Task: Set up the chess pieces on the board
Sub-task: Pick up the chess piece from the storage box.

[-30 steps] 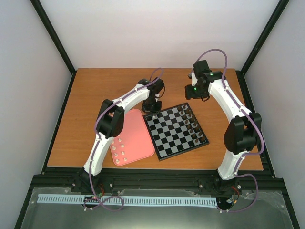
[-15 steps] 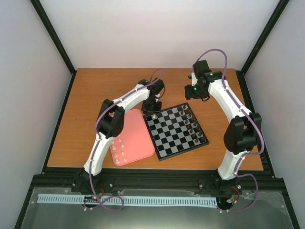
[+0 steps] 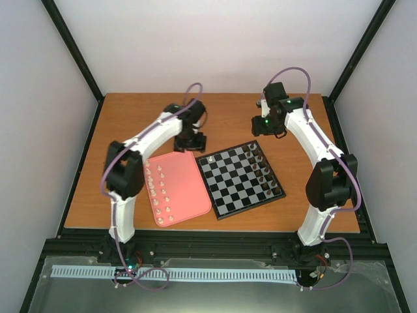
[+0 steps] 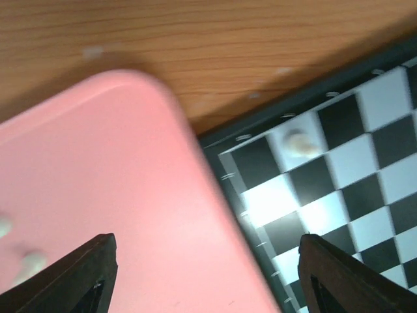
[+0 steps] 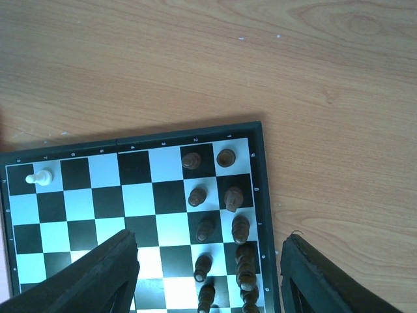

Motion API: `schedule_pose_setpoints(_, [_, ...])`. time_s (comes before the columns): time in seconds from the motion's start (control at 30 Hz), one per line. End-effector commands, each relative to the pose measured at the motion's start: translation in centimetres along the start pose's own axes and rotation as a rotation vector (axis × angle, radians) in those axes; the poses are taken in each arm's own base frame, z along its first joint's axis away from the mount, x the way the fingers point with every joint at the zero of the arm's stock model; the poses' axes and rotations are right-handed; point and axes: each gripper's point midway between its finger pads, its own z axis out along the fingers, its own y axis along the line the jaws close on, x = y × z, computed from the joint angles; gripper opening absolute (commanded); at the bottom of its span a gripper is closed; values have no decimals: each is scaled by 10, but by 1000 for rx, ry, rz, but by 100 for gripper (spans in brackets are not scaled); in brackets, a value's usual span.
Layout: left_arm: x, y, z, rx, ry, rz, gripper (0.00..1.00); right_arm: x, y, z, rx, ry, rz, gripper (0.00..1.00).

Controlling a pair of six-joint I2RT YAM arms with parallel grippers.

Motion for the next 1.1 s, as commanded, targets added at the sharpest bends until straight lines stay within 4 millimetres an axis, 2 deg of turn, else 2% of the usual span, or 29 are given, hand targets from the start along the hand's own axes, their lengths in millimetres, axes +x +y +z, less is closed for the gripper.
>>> schedule_pose_setpoints(0.0, [-1, 74, -42, -77, -118, -175, 77, -6, 1, -13, -24, -38, -5, 60])
schedule_pose_setpoints(0.07, [14, 94, -40, -106, -111, -220, 73, -5, 3, -13, -34, -34, -3, 60])
schedule_pose_setpoints(0.2, [40, 121, -28, -116, -94, -318, 68, -3, 5, -12, -47, -28, -1, 60])
schedule_pose_setpoints(0.33, [47, 138, -19, -119, -88, -371, 65, 0, 7, -12, -56, -23, -2, 60])
schedule_pose_setpoints(0.73, [46, 152, 17, -131, -26, -407, 57, 3, 6, -16, -50, -23, -5, 60])
schedule_pose_setpoints(1.07, [48, 162, 31, -133, 2, -427, 52, 5, 5, -13, -44, -14, -6, 60])
